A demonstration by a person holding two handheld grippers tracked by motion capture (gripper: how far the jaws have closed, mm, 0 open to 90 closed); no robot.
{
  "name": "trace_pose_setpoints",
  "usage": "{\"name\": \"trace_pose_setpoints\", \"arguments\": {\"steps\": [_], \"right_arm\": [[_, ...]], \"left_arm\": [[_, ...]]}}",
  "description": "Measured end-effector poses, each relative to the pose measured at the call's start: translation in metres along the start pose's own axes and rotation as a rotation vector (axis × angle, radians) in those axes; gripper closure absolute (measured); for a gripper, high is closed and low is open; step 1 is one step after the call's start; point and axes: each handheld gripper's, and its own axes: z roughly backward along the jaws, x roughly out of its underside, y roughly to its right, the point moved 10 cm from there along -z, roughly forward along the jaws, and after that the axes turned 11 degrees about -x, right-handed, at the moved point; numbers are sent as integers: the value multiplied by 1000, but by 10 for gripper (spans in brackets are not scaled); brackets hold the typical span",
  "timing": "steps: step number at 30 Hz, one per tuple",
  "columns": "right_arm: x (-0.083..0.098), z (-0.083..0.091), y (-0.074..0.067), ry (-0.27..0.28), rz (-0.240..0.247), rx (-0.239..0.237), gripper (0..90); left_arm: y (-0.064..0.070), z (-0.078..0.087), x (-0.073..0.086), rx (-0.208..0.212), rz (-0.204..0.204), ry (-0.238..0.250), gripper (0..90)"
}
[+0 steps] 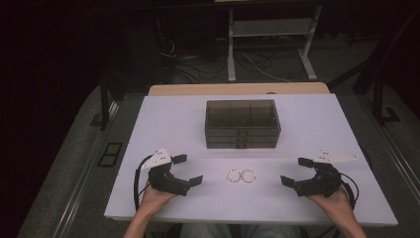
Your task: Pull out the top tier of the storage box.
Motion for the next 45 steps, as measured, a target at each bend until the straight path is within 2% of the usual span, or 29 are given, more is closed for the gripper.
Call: {"name": "trace_pose_setpoints", "arguments": {"steps": [13, 22, 27, 35, 45], "right_arm": [[1, 3, 1, 4, 7, 6, 3], [4, 4, -1, -5, 10, 8, 3], [4, 6, 0, -1, 2, 11, 3], [5, 7, 2, 3, 9, 19, 3], [5, 6, 2, 4, 8, 22, 3]], "left_arm": [[6, -1, 2, 0, -25, -14, 0], [16, -3, 1, 22, -46, -63, 0], [18, -5, 1, 14, -64, -91, 0], [21, -6, -8, -1, -70, -131, 0], [27, -16, -24, 7, -72, -127, 0]]}}
